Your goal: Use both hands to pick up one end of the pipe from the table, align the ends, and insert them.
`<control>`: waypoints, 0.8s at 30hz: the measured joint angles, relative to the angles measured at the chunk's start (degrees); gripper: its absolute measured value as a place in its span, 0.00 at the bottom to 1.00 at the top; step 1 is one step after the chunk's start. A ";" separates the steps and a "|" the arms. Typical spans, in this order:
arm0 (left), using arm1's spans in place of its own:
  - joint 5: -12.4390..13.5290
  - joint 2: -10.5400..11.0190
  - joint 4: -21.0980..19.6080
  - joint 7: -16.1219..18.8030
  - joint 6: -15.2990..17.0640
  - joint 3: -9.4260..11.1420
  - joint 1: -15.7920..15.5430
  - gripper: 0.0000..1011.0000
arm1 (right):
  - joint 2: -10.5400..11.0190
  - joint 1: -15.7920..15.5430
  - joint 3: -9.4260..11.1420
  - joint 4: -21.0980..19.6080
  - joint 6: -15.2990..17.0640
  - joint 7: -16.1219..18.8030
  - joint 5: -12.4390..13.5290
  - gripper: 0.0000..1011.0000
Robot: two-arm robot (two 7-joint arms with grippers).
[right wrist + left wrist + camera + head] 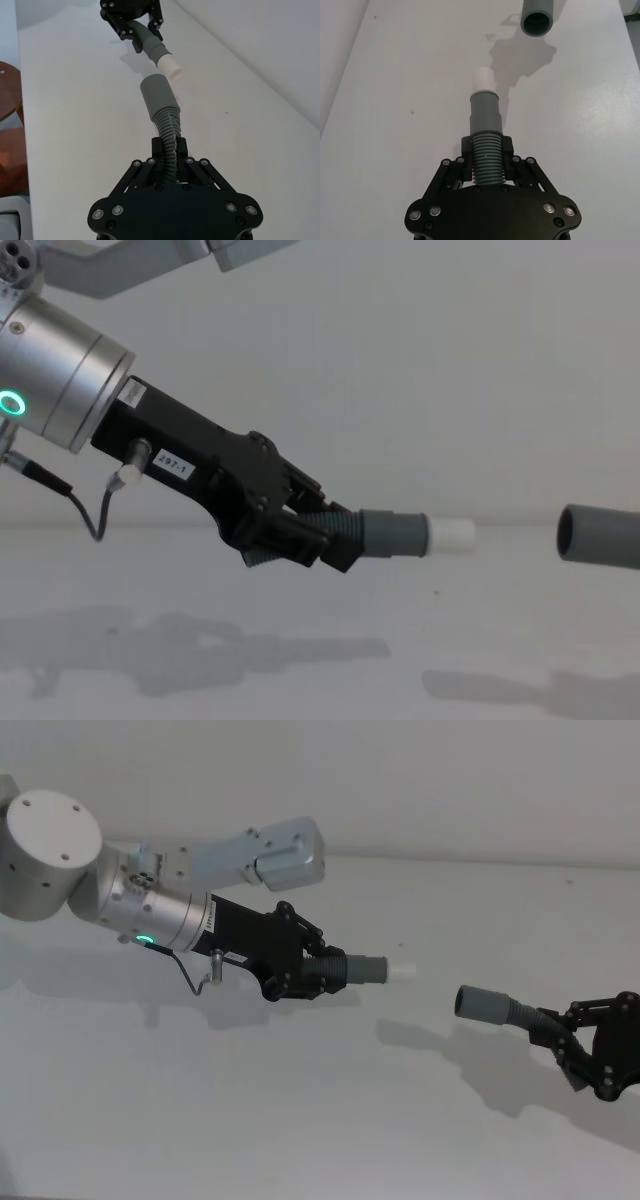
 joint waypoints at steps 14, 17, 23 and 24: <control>0.13 -0.28 -0.19 -0.58 -0.08 0.78 -0.55 0.32 | 0.88 -0.91 0.11 -0.92 -0.44 0.31 0.10 0.15; 0.13 -0.27 -0.23 -0.58 -0.08 0.84 -0.58 0.32 | 0.96 -0.98 0.13 -1.01 -0.51 0.33 0.12 0.15; -0.08 -0.21 -0.23 -0.68 -0.32 0.99 -0.66 0.32 | 0.98 -0.99 0.09 -1.03 -0.55 0.18 0.13 0.15; -0.21 -0.18 -0.23 -0.73 -0.41 1.01 -0.67 0.32 | 0.95 -0.99 0.04 -1.03 -0.55 -0.02 0.13 0.15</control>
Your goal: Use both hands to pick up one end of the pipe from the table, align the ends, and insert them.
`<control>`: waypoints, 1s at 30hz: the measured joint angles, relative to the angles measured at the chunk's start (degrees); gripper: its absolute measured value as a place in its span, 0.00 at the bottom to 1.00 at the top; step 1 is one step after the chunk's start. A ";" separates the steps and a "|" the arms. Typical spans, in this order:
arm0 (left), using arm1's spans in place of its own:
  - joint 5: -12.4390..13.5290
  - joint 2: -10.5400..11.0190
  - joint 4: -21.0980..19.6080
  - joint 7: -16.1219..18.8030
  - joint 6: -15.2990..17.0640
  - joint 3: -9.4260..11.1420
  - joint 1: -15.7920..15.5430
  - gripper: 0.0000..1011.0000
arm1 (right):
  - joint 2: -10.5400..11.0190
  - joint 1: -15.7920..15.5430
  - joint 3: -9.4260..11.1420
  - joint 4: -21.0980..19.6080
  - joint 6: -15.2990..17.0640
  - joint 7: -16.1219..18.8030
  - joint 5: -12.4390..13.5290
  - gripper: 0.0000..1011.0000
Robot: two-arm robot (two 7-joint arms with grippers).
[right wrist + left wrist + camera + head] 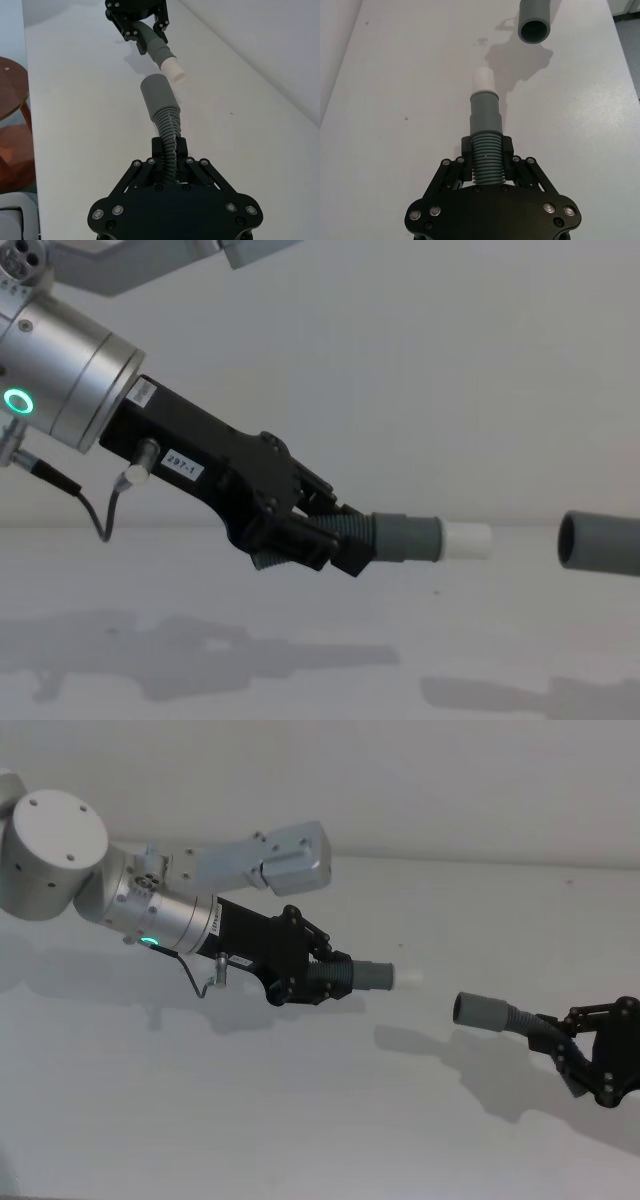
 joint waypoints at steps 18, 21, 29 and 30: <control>-2.09 0.64 -0.28 -0.35 -0.49 -0.03 0.20 0.32 | -0.59 0.89 -1.48 0.36 0.12 -2.85 -1.38 0.15; -2.32 0.65 -0.28 -0.38 -0.59 -0.02 0.16 0.32 | -0.61 1.07 -1.81 0.42 0.18 -3.25 -1.65 0.15; -2.79 0.43 0.17 -0.65 -1.10 0.42 -0.29 0.32 | -0.58 1.45 -2.52 0.63 0.26 -3.99 -2.03 0.15; -2.81 0.40 0.23 -0.70 -1.18 0.47 -0.34 0.32 | -0.57 1.49 -2.58 0.65 0.26 -4.04 -2.05 0.15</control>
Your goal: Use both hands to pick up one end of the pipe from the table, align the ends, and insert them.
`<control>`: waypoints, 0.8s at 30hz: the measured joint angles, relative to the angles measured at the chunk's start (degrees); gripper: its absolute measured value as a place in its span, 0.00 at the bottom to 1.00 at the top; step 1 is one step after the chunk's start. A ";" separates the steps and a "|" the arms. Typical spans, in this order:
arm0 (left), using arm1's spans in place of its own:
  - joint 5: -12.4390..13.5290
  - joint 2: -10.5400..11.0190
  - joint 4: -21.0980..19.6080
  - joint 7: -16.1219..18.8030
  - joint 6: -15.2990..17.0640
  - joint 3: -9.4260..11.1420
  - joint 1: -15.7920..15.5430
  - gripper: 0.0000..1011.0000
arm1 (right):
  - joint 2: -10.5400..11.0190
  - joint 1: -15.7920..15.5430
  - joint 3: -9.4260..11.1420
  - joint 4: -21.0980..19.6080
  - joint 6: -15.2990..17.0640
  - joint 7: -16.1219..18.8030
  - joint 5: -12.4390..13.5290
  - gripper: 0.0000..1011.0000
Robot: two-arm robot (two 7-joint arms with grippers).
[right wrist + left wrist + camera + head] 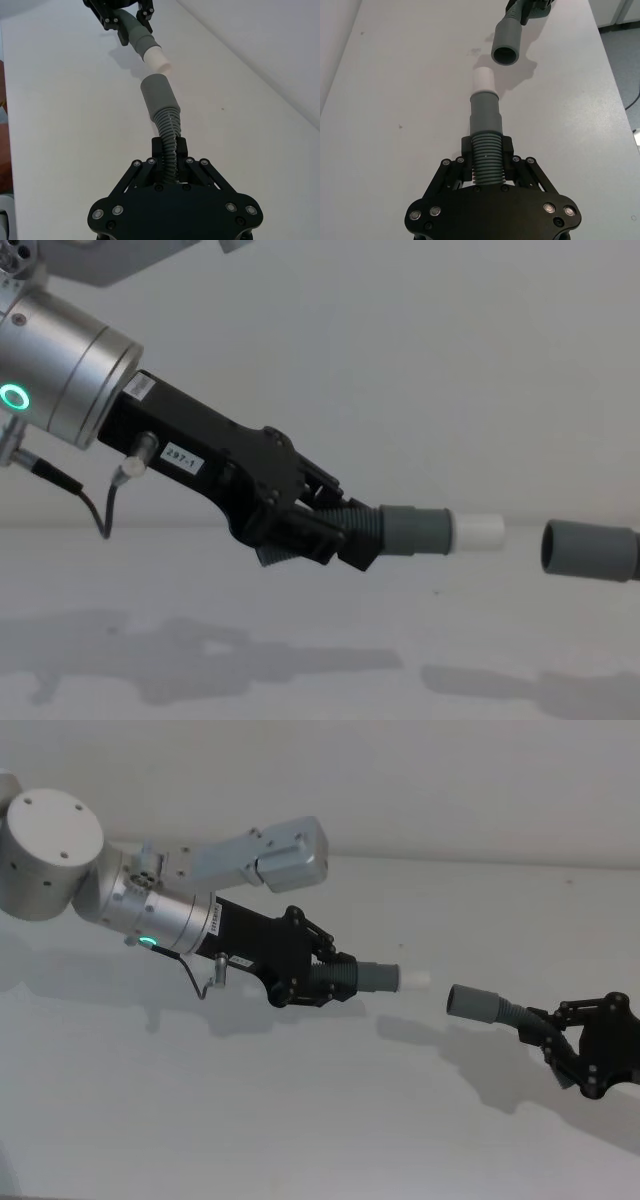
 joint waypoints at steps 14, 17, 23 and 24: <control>-0.45 -0.97 1.35 -0.81 -0.78 1.25 -1.12 0.32 | 0.19 0.71 -0.95 0.58 -0.05 -0.63 0.16 0.15; -0.50 -1.13 1.47 -0.90 -0.85 1.45 -1.26 0.32 | 0.22 0.81 -1.05 0.66 -0.08 -0.75 0.27 0.15; -0.64 -1.43 1.67 -1.03 -0.91 2.00 -1.61 0.32 | 0.32 1.01 -1.38 0.89 -0.24 -0.95 0.51 0.15; -0.65 -1.46 1.68 -1.03 -0.92 2.05 -1.65 0.32 | 0.33 1.02 -1.42 0.92 -0.27 -0.97 0.55 0.15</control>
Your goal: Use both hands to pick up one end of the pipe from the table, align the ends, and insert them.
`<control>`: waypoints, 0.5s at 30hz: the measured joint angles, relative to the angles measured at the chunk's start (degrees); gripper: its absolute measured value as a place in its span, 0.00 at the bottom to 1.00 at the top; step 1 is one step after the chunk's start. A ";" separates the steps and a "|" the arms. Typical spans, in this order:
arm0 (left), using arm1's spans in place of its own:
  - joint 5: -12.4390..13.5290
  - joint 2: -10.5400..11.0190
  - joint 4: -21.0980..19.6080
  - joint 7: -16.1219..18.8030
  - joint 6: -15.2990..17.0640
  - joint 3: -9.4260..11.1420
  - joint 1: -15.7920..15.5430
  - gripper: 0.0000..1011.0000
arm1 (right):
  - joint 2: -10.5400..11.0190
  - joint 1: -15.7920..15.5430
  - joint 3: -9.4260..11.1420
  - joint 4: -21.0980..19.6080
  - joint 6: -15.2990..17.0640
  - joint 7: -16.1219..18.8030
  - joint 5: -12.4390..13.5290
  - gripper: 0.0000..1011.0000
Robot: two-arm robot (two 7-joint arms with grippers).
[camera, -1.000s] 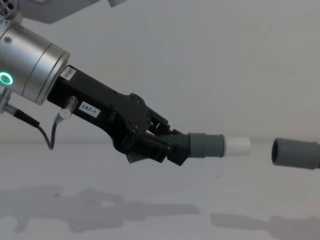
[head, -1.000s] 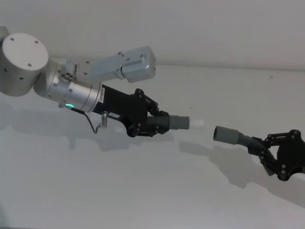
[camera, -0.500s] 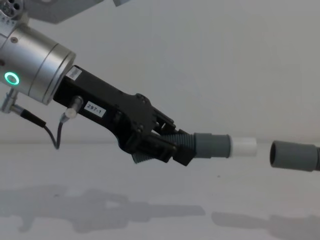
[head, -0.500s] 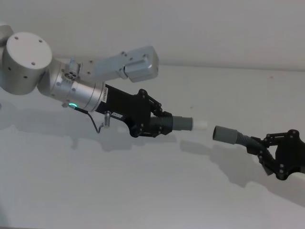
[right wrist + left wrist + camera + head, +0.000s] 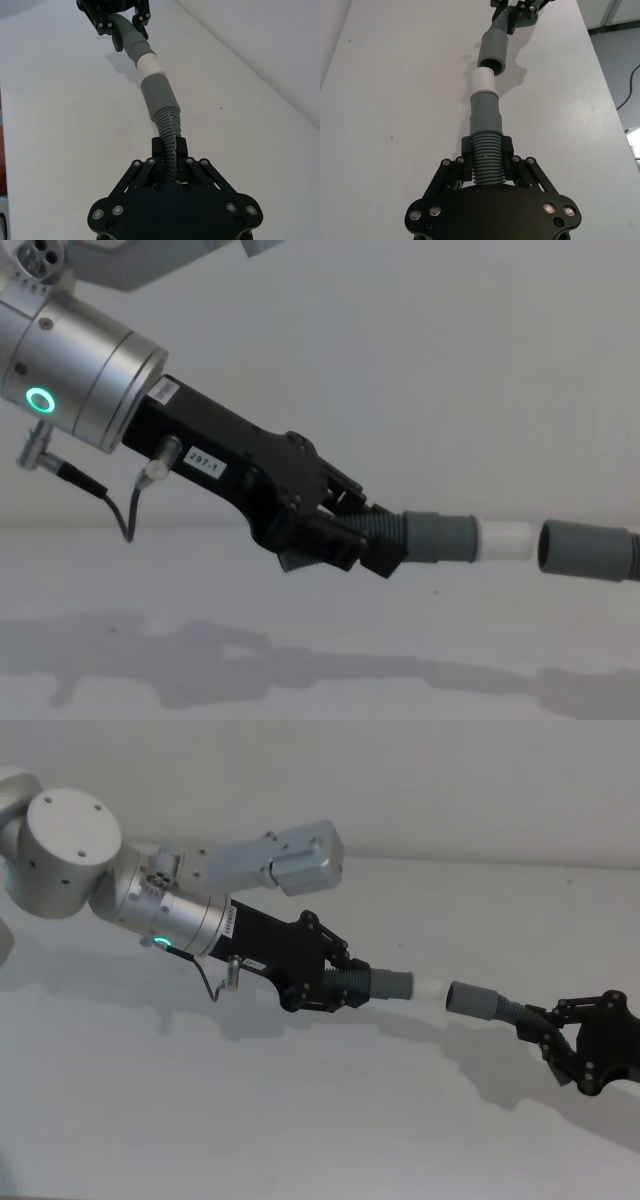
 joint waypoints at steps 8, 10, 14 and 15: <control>-0.11 -0.29 0.08 0.12 0.11 0.59 -0.39 0.32 | 0.32 -0.01 -0.23 0.16 -0.31 -0.14 0.57 0.15; -0.14 -0.33 0.10 0.19 0.15 0.67 -0.44 0.32 | 0.41 -0.05 -0.24 0.16 -0.39 -0.17 0.68 0.15; -0.20 -0.48 0.19 0.38 0.32 0.91 -0.62 0.32 | 0.68 -0.20 -0.29 0.19 -0.59 -0.24 0.92 0.15; -0.22 -0.52 0.24 0.45 0.39 1.00 -0.70 0.32 | 0.73 -0.22 -0.30 0.20 -0.63 -0.25 1.01 0.15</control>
